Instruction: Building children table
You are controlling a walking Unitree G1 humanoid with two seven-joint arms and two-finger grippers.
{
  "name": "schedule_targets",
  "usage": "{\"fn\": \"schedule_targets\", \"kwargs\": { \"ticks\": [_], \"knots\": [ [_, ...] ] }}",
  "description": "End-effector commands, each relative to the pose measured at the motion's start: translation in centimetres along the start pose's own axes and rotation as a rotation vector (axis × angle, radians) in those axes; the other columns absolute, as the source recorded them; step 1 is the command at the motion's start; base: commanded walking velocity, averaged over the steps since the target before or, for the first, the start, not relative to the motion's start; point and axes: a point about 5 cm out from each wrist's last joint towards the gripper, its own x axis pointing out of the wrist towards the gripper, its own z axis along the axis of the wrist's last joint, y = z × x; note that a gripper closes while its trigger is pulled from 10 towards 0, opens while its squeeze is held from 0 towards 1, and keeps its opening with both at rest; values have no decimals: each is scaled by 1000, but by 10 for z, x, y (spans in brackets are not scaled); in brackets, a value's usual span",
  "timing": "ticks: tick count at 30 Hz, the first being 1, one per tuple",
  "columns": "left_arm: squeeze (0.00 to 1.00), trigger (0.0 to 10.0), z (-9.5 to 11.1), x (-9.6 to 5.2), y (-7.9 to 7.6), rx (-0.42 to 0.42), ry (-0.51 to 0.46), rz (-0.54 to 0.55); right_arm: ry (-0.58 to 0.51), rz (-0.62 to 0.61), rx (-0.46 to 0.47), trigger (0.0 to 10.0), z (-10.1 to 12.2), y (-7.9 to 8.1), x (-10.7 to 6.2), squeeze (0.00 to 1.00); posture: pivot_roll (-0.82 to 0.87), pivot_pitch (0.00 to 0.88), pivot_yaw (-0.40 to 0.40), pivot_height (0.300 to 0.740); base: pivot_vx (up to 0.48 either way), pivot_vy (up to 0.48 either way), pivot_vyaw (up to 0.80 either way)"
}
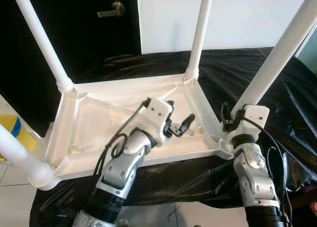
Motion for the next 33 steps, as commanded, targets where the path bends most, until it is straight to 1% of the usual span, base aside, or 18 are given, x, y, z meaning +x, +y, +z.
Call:
{"fn": "schedule_targets", "kwargs": {
  "ticks": [1,3,4,7,8,11,12,13,14,16,17,19,22,25,28,33],
  "knots": [
    [0,10000,1,-1,-6,26,2,-64,-16,16,13,10000,0,0,-3,0,-8,0,-6,740,0,0,0],
    [0,10000,-1,-2,-11,24,11,-86,-24,27,21,10000,0,0,-6,0,-8,0,-3,740,0,0,0],
    [0,10000,-2,-3,-13,-3,18,-114,-25,27,22,10000,0,0,-8,0,-8,0,-4,740,0,0,0],
    [0,10000,-3,-4,-14,-24,23,-135,-21,27,21,10000,-1,0,-10,0,-8,3,-4,740,0,0,0],
    [0,10000,-3,-7,-18,-39,28,-178,-10,24,21,10000,-4,-2,-15,0,-9,9,-4,740,0,0,0],
    [0,10000,-4,-9,-19,-38,30,-192,-4,23,20,10000,-5,-3,-18,0,-9,12,-3,740,0,0,0],
    [0,10000,-5,-12,-23,-24,36,-231,3,21,20,10000,-7,-4,-21,0,-13,16,-1,740,0,0,0],
    [0,10000,-5,-12,-23,-24,36,-231,3,21,20,10000,-7,-4,-21,0,-13,16,-1,740,0,0,0],
    [0,10000,-6,-13,-24,-14,40,-252,5,20,20,10000,-8,-4,-22,0,-13,16,-1,740,0,0,0],
    [0,10000,-9,-17,-28,-19,57,-296,11,20,18,10000,-10,-5,-24,0,-15,17,2,740,0,0,0],
    [0,10000,-9,-17,-28,-19,57,-296,11,20,18,10000,-10,-5,-24,0,-15,17,2,740,0,0,0],
    [0,10000,-13,-21,-31,-9,84,-338,11,23,19,10000,-12,-6,-26,0,-17,20,4,740,0,0,0],
    [0,10000,-14,-23,-31,0,96,-354,13,24,19,10000,-13,-6,-27,0,-17,21,4,740,0,0,0],
    [0,10000,-18,-28,-33,26,131,-388,14,38,17,10000,-16,-6,-29,0,-17,21,5,740,0,0,0],
    [0,10000,-20,-29,-34,34,147,-397,24,49,21,10000,-20,-6,-31,0,-18,21,6,740,0,0,0],
    [0,10000,-20,-28,-33,34,148,-393,49,56,23,10000,-26,-6,-33,0,-20,22,7,740,0,0,0]
  ]
}}
